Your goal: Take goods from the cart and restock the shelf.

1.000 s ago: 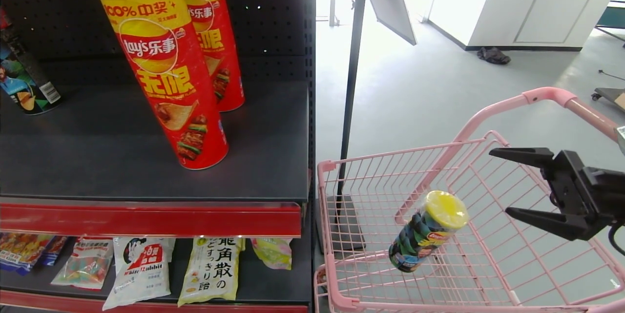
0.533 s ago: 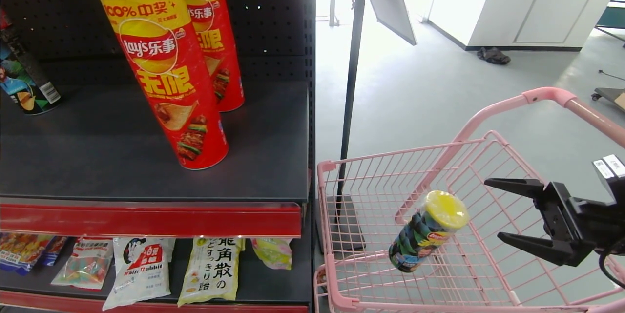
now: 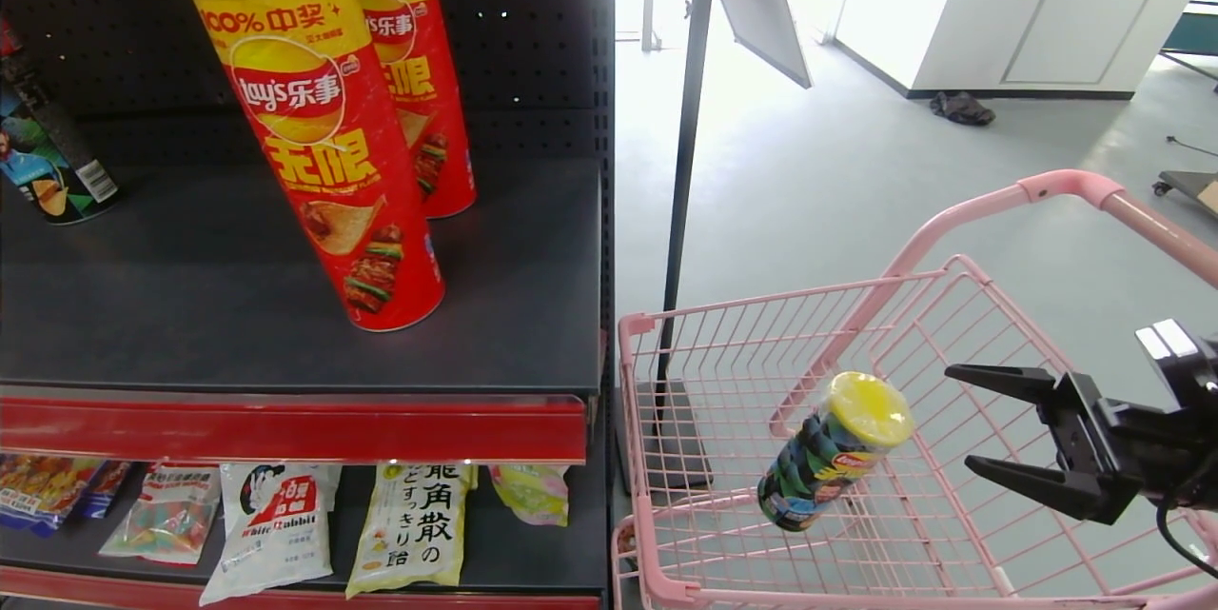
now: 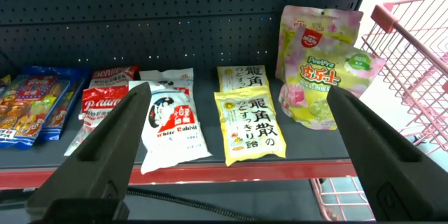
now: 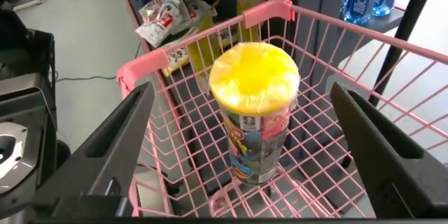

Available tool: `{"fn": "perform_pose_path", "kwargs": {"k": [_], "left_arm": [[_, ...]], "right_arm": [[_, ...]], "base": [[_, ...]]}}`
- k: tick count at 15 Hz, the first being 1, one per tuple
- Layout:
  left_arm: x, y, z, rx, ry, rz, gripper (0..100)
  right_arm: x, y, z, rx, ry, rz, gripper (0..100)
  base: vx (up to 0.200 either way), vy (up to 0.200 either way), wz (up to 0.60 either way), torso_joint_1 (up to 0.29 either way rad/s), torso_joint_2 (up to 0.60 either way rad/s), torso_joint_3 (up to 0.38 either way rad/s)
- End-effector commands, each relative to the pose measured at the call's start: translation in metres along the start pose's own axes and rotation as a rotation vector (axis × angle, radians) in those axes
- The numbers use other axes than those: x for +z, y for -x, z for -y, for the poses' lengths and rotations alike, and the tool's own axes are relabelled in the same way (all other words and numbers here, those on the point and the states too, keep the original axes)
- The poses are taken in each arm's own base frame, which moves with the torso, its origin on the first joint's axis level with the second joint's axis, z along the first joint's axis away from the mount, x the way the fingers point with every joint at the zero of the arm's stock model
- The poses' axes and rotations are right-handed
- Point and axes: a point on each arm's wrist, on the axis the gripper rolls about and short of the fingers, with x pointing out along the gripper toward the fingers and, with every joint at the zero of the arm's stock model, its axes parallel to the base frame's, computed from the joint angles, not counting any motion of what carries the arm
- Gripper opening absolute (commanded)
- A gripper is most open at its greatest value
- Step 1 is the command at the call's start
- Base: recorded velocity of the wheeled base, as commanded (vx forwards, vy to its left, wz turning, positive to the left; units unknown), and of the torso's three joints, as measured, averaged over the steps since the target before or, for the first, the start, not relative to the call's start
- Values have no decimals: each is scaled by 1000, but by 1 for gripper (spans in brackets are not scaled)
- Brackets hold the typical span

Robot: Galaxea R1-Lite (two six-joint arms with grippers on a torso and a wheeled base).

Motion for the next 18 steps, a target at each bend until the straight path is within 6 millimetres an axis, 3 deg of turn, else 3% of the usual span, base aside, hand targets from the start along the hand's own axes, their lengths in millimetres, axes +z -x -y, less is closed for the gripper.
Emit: {"fn": "perform_pose_path", "kwargs": {"k": [1, 8, 13, 18], "left_arm": [[0, 0, 0, 0, 0, 0, 100], [0, 0, 0, 0, 0, 0, 100], [0, 0, 0, 0, 0, 0, 100], [0, 0, 0, 0, 0, 0, 100]], "right_arm": [[-7, -1, 3, 3, -27, -4, 100], [-36, -12, 14, 34, -126, -22, 100], [-40, -13, 19, 36, -120, -23, 100], [-57, -19, 21, 55, -150, -36, 100]], "base": [[0, 0, 0, 0, 0, 0], [0, 0, 0, 0, 0, 0], [0, 0, 0, 0, 0, 0], [0, 0, 0, 0, 0, 0]]}}
